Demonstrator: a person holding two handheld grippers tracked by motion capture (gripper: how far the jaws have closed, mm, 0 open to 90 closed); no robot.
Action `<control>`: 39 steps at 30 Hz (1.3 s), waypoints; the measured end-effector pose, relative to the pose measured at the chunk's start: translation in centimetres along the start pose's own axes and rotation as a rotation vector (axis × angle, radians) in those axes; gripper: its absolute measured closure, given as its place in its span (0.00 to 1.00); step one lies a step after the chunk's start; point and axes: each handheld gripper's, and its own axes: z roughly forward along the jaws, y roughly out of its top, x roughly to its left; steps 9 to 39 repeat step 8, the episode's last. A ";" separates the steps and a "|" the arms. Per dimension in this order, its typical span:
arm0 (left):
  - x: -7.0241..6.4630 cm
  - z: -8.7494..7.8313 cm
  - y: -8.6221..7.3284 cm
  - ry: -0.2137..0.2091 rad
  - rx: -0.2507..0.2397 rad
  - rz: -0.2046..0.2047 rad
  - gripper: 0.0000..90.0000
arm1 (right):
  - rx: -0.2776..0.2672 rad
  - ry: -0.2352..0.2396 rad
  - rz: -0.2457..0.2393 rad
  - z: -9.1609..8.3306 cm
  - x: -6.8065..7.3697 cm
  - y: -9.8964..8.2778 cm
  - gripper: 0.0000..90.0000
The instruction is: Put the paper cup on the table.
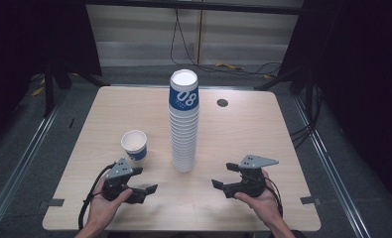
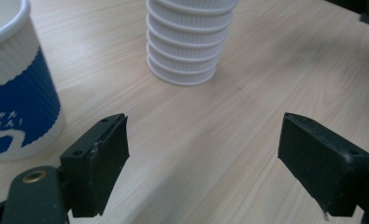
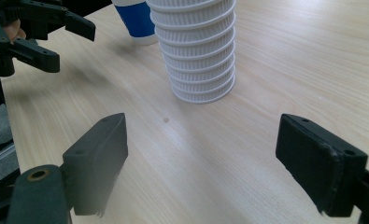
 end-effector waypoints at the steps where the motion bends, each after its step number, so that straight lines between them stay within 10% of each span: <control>1: 0.0 0.0 0.0 0.001 -0.017 0.000 0.18 | 0.004 0.002 0.003 0.1 0.0 -0.1 0.19; 39: 0.3 0.5 -1.1 -0.025 0.034 -0.011 0.18 | 0.034 -0.010 0.021 0.8 -0.3 -0.7 0.19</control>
